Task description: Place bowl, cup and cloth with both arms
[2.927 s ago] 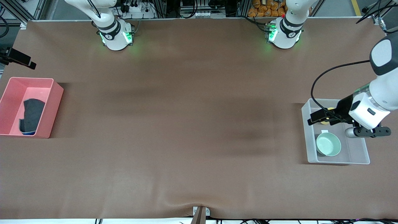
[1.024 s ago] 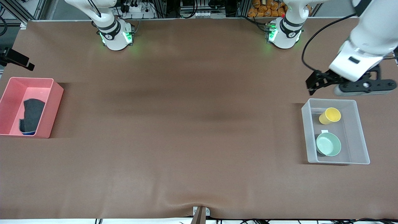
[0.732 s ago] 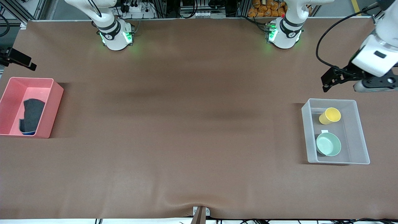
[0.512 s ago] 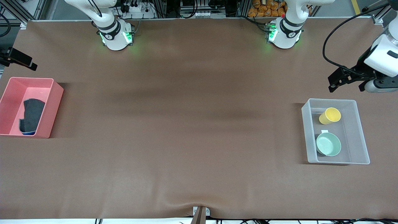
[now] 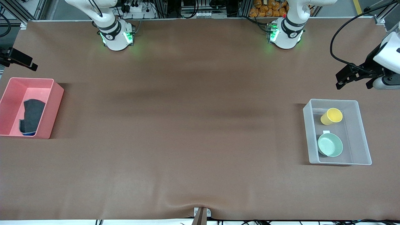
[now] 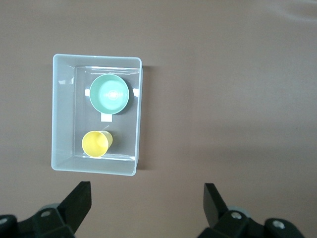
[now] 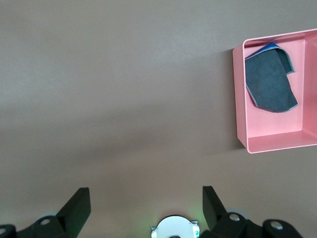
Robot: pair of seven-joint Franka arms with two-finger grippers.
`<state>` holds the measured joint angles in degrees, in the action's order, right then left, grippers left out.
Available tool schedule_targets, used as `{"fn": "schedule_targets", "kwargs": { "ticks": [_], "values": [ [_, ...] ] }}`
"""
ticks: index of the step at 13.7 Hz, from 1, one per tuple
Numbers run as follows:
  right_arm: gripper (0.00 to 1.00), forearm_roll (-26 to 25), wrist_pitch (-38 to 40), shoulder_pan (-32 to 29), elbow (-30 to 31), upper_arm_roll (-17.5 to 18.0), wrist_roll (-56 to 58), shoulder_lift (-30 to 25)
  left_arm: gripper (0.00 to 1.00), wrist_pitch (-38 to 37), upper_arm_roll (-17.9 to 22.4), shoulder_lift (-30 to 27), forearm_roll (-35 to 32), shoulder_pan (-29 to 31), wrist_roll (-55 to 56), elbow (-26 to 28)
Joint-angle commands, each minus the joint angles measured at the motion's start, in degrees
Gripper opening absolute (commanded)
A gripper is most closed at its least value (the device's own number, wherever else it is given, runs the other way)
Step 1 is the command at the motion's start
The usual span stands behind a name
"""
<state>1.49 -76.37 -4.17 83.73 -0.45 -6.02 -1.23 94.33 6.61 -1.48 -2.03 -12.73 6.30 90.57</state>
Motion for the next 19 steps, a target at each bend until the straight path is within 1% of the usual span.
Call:
{"fn": "schedule_targets", "kwargs": {
  "ticks": [1, 4, 8, 11, 14, 16, 19],
  "values": [
    [1.00, 0.44, -0.01, 0.91, 0.03, -0.34, -0.92, -0.70, 1.00, 1.12, 1.38, -2.21, 1.32, -1.25, -1.12, 2.16],
    [1.00, 0.44, -0.01, 1.44, 0.03, -0.34, -0.92, -0.70, 1.00, 1.21, 2.61, -1.60, 1.32, -1.69, -1.12, 1.46],
    [1.00, 0.44, 0.25, 1.53, -0.05, -0.34, -1.01, -0.70, 1.00, 0.50, 4.11, -1.33, 1.06, -1.78, -5.16, -0.48],
    [1.00, 0.44, 0.43, 1.53, -0.32, -0.34, -1.01, -0.70, 1.00, -2.65, 4.20, -1.33, 0.88, -2.13, -6.03, -0.65],
    [1.00, 0.44, 0.43, 1.44, -0.32, -0.34, -0.92, -0.70, 1.00, -3.01, 4.37, -0.80, 0.54, -2.21, -7.80, -0.65],
    [1.00, 0.44, 0.43, 1.44, -0.40, -0.34, -0.92, -0.70, 1.00, -5.47, 4.37, -0.98, 0.53, -2.04, -7.89, -0.30],
    [1.00, 0.35, 0.43, 1.44, -0.41, -0.43, -0.92, -0.70, 1.00, -5.47, 4.02, -0.63, 0.36, -0.90, -8.68, -0.65]
  ]
}}
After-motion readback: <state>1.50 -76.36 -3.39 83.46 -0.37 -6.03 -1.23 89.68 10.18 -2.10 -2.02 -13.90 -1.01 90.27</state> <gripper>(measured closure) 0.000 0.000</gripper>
